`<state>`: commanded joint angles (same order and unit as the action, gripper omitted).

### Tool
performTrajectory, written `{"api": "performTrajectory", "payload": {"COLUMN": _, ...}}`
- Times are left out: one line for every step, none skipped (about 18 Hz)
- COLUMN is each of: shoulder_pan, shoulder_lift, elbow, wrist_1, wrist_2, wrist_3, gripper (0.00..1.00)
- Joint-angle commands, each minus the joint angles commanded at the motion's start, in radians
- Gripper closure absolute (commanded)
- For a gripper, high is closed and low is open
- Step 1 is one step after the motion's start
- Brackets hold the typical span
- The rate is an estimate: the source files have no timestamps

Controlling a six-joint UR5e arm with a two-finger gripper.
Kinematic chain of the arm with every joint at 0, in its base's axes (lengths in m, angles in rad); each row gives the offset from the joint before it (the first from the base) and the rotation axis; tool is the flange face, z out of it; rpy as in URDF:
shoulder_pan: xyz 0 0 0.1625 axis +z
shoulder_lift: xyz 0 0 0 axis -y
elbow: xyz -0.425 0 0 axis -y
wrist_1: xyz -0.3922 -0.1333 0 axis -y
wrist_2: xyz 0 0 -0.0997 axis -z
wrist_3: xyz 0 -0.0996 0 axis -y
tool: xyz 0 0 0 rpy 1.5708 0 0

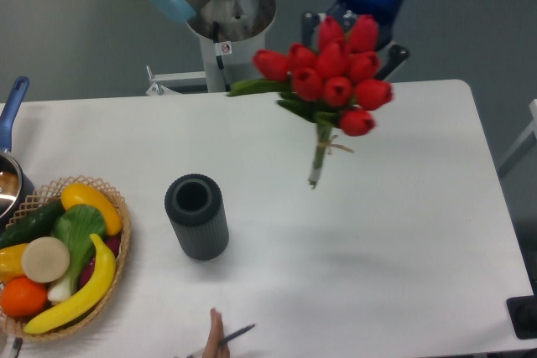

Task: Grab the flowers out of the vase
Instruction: 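Carry the tulip bunch up and away from the vase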

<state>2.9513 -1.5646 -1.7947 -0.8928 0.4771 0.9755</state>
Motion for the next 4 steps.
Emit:
{"api": "performTrajectory", "payload": {"shoulder_pan": 0.005, "shoulder_lift": -0.009, "elbow": -0.003, "wrist_1": 0.000, "wrist_2": 0.000, "wrist_3": 0.009, "gripper": 0.57}}
{"api": "performTrajectory", "payload": {"shoulder_pan": 0.015, "shoulder_lift": -0.012, "elbow": -0.009, "wrist_1": 0.000, "wrist_2": 0.002, "wrist_3": 0.015, "gripper": 0.57}}
{"api": "performTrajectory", "payload": {"shoulder_pan": 0.029, "shoulder_lift": -0.012, "elbow": -0.012, "wrist_1": 0.002, "wrist_2": 0.002, "wrist_3": 0.023, "gripper": 0.57}}
{"api": "performTrajectory", "payload": {"shoulder_pan": 0.037, "shoulder_lift": -0.012, "elbow": -0.012, "wrist_1": 0.000, "wrist_2": 0.002, "wrist_3": 0.023, "gripper": 0.57}}
